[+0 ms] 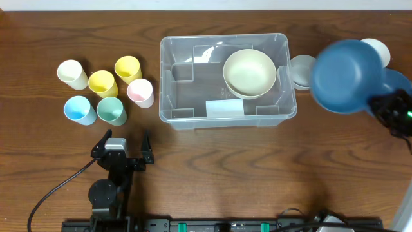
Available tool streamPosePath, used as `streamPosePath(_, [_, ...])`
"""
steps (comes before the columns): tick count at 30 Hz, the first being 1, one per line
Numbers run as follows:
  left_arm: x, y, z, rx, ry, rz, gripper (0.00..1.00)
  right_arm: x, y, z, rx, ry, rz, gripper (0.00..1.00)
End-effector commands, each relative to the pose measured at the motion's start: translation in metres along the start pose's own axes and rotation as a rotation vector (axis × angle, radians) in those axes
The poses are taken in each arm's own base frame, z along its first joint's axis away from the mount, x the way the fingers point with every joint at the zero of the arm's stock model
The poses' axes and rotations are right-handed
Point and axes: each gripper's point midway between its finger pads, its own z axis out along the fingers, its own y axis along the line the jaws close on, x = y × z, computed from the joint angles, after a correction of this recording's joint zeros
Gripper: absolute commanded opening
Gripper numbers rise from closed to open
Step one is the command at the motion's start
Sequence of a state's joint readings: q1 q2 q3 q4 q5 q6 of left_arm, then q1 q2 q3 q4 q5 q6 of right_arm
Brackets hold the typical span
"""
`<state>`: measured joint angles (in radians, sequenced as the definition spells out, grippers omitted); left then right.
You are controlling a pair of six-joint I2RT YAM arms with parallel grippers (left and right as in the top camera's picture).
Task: Pack container
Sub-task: 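Lift the dark blue bowl and carry it over the cream bowl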
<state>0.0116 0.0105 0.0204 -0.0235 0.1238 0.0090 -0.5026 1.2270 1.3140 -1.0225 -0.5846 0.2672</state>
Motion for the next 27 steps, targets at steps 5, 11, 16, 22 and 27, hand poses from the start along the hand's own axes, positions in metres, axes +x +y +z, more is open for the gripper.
streamPosePath(5, [0.016,0.0,0.001,0.007,0.048,0.013,0.98,0.028,0.091,0.037,-0.081,0.031,-0.275,0.01])
streamPosePath(11, [0.016,0.0,0.001,0.007,0.048,0.013,0.98,0.051,0.111,0.089,0.012,0.07,-0.359,0.01])
streamPosePath(16, [0.016,0.0,0.001,0.007,0.048,0.013,0.98,0.061,0.114,0.132,0.031,0.112,-0.39,0.01])
streamPosePath(22, [0.016,0.0,0.001,0.007,0.048,0.013,0.98,0.06,0.106,0.164,0.061,0.122,-0.39,0.01])
streamPosePath(27, [0.016,0.0,0.001,0.007,0.048,0.013,0.98,0.063,0.094,0.183,0.102,0.144,-0.387,0.01])
